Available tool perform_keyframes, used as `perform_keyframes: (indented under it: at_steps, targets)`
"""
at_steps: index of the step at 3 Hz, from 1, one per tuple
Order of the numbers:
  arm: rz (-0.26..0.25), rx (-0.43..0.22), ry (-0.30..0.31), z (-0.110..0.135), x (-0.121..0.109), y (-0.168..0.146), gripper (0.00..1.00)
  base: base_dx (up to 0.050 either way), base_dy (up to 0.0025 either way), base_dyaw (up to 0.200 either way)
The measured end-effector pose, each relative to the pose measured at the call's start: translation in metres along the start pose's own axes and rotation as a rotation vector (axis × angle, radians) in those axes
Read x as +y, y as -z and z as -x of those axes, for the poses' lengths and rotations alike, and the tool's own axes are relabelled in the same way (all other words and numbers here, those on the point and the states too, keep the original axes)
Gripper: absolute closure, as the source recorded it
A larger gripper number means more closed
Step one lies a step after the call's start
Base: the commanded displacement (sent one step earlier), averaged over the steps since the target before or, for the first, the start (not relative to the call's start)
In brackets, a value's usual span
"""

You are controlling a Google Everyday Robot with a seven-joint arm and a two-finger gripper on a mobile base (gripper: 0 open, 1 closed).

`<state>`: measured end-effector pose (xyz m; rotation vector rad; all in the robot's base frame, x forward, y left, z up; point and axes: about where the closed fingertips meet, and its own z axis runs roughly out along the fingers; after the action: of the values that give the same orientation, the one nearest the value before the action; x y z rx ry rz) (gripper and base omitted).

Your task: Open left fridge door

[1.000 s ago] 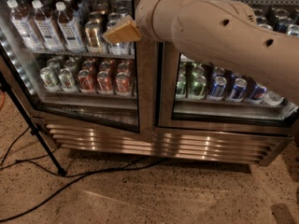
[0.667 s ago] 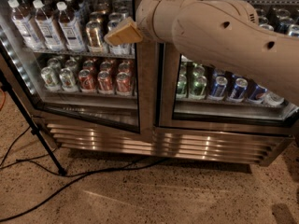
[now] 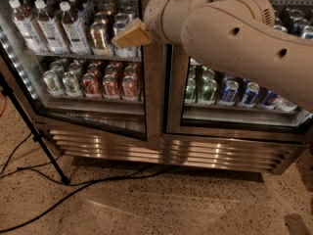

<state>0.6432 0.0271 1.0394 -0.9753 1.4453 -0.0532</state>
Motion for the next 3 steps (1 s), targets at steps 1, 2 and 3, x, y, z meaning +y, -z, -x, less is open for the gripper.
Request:
perform_keyframes:
  at_steps: [1,2,3]
  targets:
    - [-0.001,0.000,0.001,0.0004,0.0015,-0.0040,0.00,0.000,0.00000,0.000]
    - [-0.003,0.001,0.003,0.0003,0.0011,-0.0059,0.00,0.000,0.00000,0.000]
    - [-0.017,0.004,0.015,-0.0012,-0.0024,-0.0091,0.00,0.000,0.00000,0.000]
